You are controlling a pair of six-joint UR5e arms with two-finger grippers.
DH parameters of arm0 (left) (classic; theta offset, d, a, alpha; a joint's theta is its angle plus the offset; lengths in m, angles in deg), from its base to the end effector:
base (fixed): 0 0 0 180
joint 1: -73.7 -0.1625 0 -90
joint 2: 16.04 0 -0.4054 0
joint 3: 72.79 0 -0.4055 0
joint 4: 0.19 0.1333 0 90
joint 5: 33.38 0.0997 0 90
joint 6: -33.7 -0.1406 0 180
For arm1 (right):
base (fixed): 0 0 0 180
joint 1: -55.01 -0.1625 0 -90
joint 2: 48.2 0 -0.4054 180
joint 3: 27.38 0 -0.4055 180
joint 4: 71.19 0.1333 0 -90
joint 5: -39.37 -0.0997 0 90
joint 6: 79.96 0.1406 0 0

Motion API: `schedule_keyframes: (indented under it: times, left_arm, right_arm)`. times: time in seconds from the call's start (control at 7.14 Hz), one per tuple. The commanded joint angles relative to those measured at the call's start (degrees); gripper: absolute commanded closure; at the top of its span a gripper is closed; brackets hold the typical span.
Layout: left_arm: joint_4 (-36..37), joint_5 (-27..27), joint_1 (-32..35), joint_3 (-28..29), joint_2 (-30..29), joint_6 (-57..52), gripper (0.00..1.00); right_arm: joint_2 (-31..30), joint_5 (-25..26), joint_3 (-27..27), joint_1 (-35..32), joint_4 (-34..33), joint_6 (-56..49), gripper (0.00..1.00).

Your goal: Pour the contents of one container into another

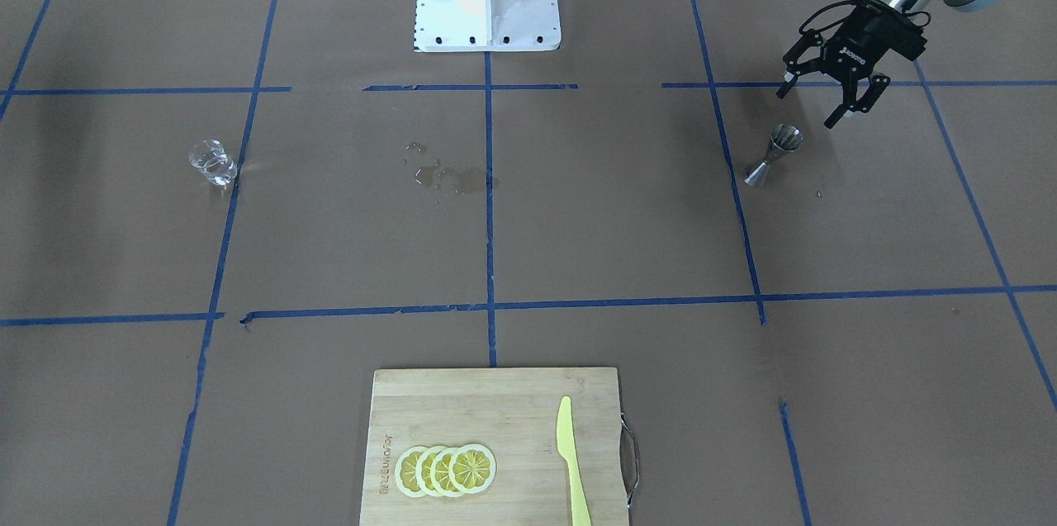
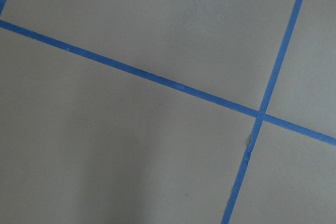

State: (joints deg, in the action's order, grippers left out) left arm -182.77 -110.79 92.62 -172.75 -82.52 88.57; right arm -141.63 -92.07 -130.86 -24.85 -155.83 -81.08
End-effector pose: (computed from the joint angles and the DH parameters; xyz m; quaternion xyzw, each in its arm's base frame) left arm 0.3121 -0.2803 0.5576 0.3627 0.5249 0.0391 0.7690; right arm -0.0483 -0.4984 0.5715 0.0974 -0.3594 -0.1381 0.9178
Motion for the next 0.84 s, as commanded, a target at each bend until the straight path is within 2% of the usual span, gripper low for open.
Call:
schedule_keyframes:
  times: [0.0,0.14,0.28,0.42,0.7]
  left_arm:
    - [-0.2,20.4,-10.2,-0.2,-0.1,3.0,0.02]
    - [0.0,30.2,-13.8,-0.2,-0.2,2.6,0.07]
    - [-0.1,34.8,-15.1,0.0,-0.7,2.2,0.03]
    - [0.0,36.6,-15.7,0.5,-2.1,-0.7,0.01]
    - [0.0,40.7,-16.0,5.3,-7.1,-1.7,0.0]
  right_arm:
    - [0.0,0.1,0.0,0.1,0.0,0.0,0.0]
    - [0.2,0.3,0.3,0.1,0.0,0.0,0.0]
    - [0.3,0.4,0.5,0.1,0.0,0.0,0.0]
    - [0.3,0.3,0.5,0.1,0.0,0.0,0.0]
    - [0.2,0.3,0.9,0.1,0.0,0.0,0.0]
